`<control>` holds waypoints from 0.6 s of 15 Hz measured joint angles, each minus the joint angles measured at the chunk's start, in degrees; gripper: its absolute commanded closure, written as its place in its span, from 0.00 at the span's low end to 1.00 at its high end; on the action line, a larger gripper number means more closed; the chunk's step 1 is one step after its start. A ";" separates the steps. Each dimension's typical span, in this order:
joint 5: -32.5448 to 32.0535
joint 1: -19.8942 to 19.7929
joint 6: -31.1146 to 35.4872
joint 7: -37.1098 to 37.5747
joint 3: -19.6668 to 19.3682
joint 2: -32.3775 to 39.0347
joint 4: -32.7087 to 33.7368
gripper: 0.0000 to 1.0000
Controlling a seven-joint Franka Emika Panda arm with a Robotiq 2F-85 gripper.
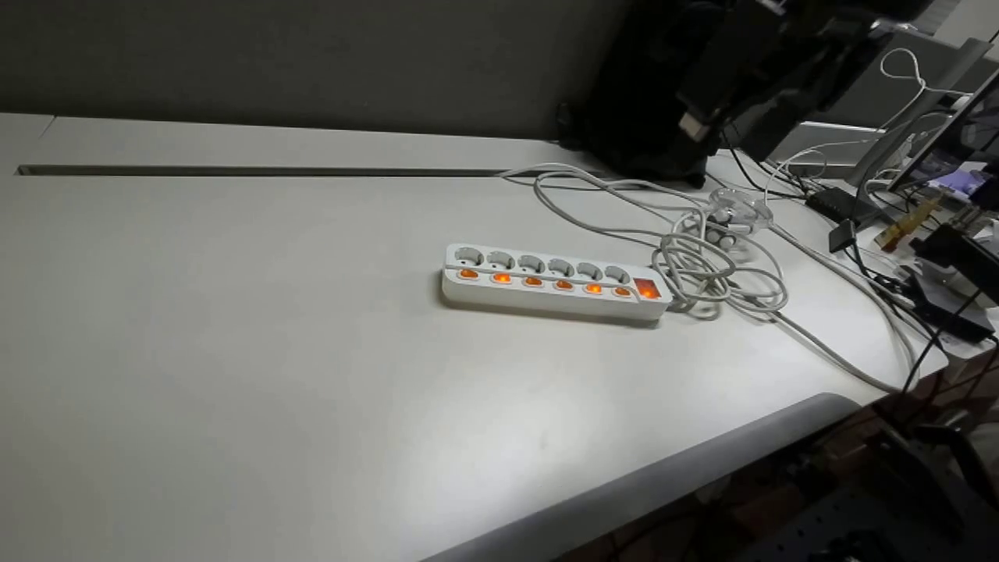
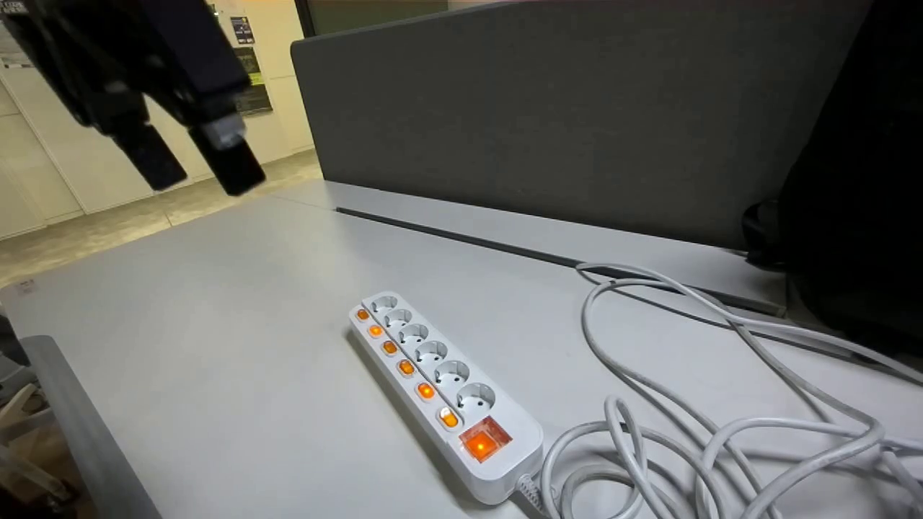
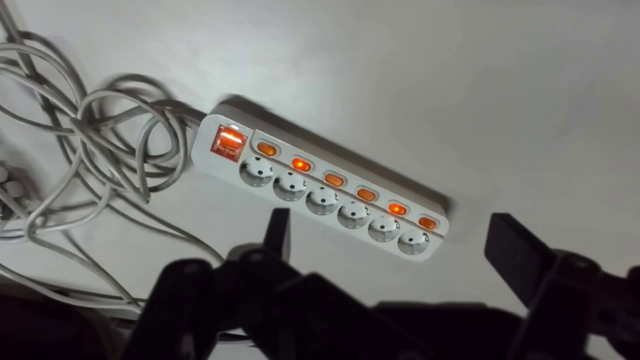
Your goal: Turn on the third slot button of the extension cord from the right side
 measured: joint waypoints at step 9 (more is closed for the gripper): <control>-3.13 -1.73 26.96 6.35 3.03 25.21 3.37 0.83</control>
